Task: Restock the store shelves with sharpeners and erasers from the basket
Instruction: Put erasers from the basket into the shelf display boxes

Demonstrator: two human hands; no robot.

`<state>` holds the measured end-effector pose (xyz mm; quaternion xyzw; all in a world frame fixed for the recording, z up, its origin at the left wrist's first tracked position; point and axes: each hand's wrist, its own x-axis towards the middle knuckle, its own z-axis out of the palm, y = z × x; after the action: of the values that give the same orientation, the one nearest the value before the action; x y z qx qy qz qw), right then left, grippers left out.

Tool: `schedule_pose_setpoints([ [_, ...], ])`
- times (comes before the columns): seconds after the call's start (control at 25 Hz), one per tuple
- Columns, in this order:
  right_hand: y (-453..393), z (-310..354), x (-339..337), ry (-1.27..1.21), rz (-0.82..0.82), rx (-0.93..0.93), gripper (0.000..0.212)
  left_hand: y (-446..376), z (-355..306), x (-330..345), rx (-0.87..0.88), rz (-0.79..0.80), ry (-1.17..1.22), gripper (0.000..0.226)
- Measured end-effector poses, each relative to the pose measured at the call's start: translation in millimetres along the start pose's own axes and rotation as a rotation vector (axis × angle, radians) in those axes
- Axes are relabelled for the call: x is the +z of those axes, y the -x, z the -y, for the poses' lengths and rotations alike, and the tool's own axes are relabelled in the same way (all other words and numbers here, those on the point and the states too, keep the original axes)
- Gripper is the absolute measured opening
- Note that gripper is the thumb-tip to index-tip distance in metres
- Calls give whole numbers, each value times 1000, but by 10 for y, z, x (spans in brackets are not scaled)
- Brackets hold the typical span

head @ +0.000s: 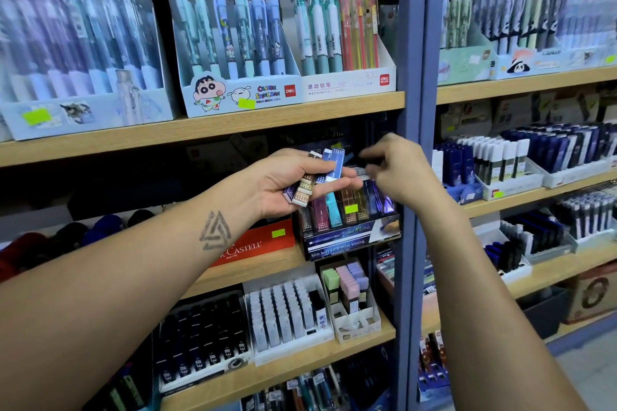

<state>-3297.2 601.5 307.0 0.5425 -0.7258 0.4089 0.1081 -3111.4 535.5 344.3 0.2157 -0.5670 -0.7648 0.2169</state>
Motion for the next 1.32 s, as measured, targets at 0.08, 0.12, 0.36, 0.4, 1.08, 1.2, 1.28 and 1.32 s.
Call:
schedule_pose_setpoints([
  [0.08,17,129,-97,-421,5,57,19,-31,20,12,38,-10,-29,31],
  [0.12,44,191,-137,-640,79,107,14,-51,33,25,47,-18,-53,32],
  [0.36,118,182,-141,-1014,205,257,8,-93,81,81,48,-20,-72,31],
  [0.4,105,155,-163,-1077,172,270,6,-104,69,74,47,-44,-64,30],
  [1.08,91,-130,-239,-121,109,92,26,-135,81,84,59,-158,-104,15],
  [1.2,80,-119,-282,-95,9,99,13,-131,88,81,57,-158,-104,18],
  [1.28,75,-105,-291,-99,-59,77,20,-131,91,76,54,-160,-109,17],
  [1.32,64,-109,-289,-127,-101,60,23,-130,91,76,56,-164,-114,17],
])
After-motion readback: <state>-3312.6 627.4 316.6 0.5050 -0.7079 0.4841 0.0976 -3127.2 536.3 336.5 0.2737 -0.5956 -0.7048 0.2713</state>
